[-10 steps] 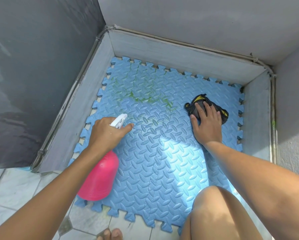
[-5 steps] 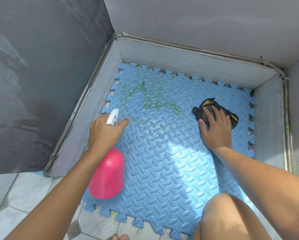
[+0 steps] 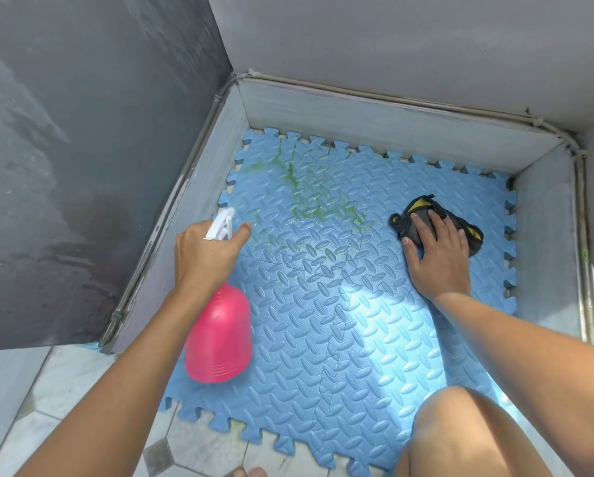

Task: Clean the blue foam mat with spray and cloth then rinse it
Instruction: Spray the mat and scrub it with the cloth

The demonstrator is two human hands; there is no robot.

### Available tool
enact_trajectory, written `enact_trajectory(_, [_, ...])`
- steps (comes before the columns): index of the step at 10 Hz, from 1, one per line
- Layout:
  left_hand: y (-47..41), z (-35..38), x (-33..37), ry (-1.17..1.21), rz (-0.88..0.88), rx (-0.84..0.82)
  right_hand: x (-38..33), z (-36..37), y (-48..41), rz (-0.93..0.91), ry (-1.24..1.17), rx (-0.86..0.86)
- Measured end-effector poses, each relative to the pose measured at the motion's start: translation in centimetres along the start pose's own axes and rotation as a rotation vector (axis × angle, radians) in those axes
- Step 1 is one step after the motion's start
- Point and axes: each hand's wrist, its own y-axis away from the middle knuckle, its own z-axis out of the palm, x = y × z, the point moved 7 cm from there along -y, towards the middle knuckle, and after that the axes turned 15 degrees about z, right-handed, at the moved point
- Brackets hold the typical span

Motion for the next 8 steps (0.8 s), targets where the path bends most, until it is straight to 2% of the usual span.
enact_trajectory(1, [0.2,0.2,0.1,-0.006,0.016,0.005,-0.1,0.0,0.0,0.002,0.001,-0.004])
enact_trajectory(3, [0.6,3.3,2.4,0.13,0.211,-0.247,-0.1,-0.1,0.1,0.008,0.005,-0.008])
enact_trajectory(6, [0.6,3.3,2.8,0.074,0.244,-0.171,0.0,0.0,0.1,0.01,0.025,-0.015])
enact_trajectory(8, [0.6,1.8,2.6,0.047,0.215,-0.041,0.0,0.1,0.1,0.008,0.016,-0.022])
